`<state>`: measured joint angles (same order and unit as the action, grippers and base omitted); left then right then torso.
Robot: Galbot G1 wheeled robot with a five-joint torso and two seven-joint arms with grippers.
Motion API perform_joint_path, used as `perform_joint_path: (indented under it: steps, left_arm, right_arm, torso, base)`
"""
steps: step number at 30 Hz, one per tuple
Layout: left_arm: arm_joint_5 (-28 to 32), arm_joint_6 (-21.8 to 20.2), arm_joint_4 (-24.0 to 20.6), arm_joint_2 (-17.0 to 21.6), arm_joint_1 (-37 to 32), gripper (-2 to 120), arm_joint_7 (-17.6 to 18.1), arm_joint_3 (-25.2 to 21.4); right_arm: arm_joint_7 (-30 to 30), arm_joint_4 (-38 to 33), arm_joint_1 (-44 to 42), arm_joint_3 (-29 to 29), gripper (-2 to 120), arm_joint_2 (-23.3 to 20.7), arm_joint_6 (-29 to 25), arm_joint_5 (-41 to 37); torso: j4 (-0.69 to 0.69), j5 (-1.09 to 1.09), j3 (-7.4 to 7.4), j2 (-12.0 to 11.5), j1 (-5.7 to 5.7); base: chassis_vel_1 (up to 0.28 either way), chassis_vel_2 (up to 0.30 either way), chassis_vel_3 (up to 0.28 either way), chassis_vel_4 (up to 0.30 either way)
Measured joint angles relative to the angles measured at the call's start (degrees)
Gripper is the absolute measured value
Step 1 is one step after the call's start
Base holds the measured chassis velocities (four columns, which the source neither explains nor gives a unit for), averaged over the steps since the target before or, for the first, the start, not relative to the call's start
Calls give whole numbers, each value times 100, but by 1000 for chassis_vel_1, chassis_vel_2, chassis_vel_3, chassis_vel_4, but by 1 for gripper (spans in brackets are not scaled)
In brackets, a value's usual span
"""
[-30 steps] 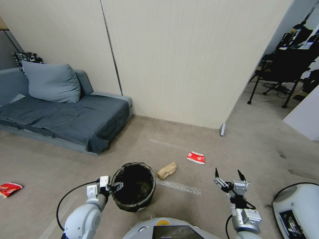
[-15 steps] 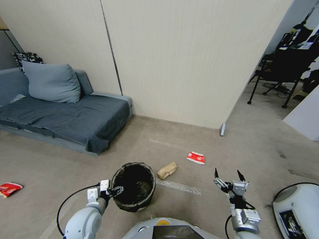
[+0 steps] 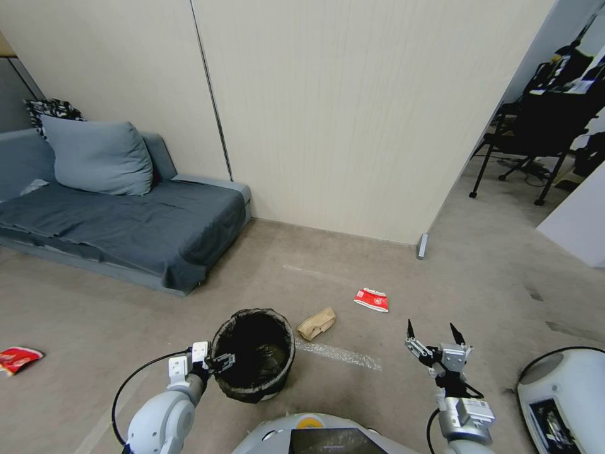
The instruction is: Pick up the trash bin, then pick up the garbage from the floor and place it into the trash bin.
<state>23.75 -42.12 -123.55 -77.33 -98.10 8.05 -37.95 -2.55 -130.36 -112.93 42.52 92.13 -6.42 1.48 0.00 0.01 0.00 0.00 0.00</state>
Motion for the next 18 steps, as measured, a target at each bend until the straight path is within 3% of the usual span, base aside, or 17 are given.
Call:
perform_joint_path:
  steps: [14,18]
  left_arm:
    - [-13,7,92,-6,56,99,-35,8]
    - [-23,9,102,-14,61,89,-52,15]
  right_arm:
    - [0,-6,-20,-56,100,0,-16,74]
    - [0,-8,-27,-64,100,0,-26,88]
  torso:
    - [0,1,0,0,0]
    - [0,1,0,0,0]
  base:
    - [0,0,0,0]
    - [0,0,0,0]
